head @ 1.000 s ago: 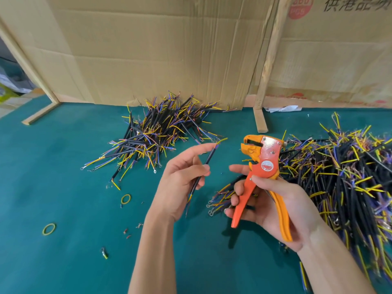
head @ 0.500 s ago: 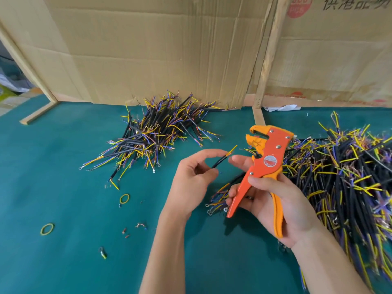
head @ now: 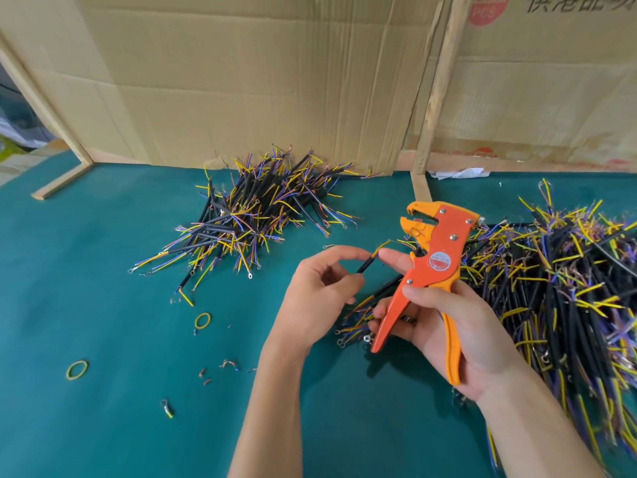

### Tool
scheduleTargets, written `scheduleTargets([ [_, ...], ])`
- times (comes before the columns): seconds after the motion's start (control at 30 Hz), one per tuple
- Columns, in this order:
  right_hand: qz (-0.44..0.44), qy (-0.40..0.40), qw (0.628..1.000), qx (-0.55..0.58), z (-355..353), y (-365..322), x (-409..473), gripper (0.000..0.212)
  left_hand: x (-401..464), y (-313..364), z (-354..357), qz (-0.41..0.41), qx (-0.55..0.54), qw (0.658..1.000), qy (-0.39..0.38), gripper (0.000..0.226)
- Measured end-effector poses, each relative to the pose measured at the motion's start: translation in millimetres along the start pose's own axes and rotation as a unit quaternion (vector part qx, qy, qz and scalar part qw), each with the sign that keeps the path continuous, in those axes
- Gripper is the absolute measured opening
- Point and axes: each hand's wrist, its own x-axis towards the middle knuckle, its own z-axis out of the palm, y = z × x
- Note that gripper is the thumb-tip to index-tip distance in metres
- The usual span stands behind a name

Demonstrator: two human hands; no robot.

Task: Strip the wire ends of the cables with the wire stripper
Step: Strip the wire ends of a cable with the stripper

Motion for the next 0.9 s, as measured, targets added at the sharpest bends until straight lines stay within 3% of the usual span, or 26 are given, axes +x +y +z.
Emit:
scheduleTargets([
  [0.1, 0.007, -0.009, 1.000, -0.007, 0.1, 0.3, 0.3, 0.051, 0.8, -2.2, 3.4, 0.009, -0.005, 1.000, 0.023, 0.007],
  [0.73, 0.050, -0.035, 0.998, -0.024, 4.1, 4.4, 1.8, 0.054, 4.3, -7.0, 4.4, -0.012, -0.067, 0.991, 0.113, 0.010],
  [0.9, 0.019, -0.015, 0.999, 0.025, 1.1, 1.0, 0.9, 0.051, 3.0, -7.0, 1.4, 0.001, -0.081, 0.991, 0.105, 0.009],
])
